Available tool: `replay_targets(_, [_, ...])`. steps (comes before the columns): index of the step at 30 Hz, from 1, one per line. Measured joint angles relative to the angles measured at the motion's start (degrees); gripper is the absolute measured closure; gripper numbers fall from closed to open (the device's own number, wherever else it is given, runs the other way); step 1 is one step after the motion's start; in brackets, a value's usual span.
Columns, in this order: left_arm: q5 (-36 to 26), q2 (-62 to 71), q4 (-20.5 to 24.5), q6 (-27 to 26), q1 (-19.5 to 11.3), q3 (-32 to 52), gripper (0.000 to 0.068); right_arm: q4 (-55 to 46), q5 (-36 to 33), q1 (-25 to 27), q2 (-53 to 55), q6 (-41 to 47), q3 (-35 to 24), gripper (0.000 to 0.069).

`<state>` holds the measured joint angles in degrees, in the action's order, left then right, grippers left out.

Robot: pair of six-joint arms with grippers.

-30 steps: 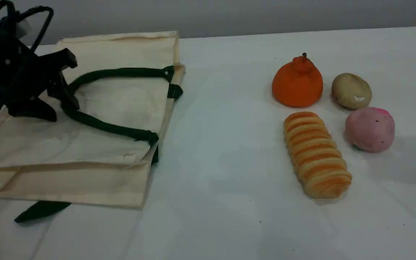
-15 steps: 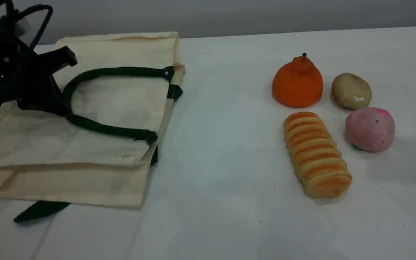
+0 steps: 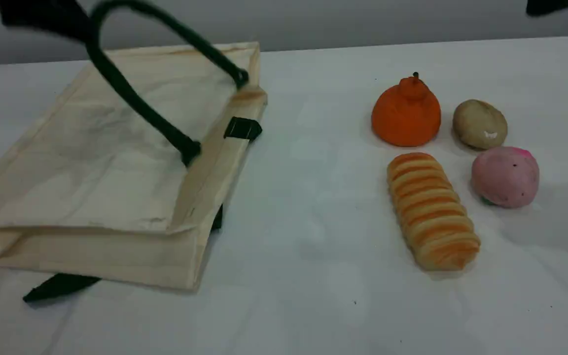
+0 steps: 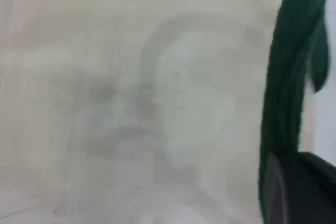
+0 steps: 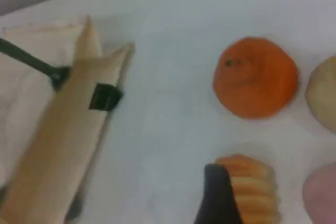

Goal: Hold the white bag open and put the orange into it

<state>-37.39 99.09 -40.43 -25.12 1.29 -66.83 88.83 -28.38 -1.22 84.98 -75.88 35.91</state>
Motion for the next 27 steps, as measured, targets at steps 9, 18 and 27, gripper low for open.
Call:
replay_targets(9, [-10.36, -7.49, -5.3, -5.33, 1.04, -5.15, 0.0668, 10.61, -1.23, -0.35, 5.44, -11.28, 1.75, 0.0214])
replay_targets(18, [-14.71, -7.82, -7.68, -5.96, 8.02, -11.39, 0.068, 11.15, 2.21, -5.76, 11.54, -14.17, 5.13, 0.0214])
replay_targets(27, [-16.23, -7.75, -3.98, -3.59, 8.74, -14.41, 0.0682, 11.17, 2.8, -5.65, 15.05, -14.12, 6.36, 0.0214])
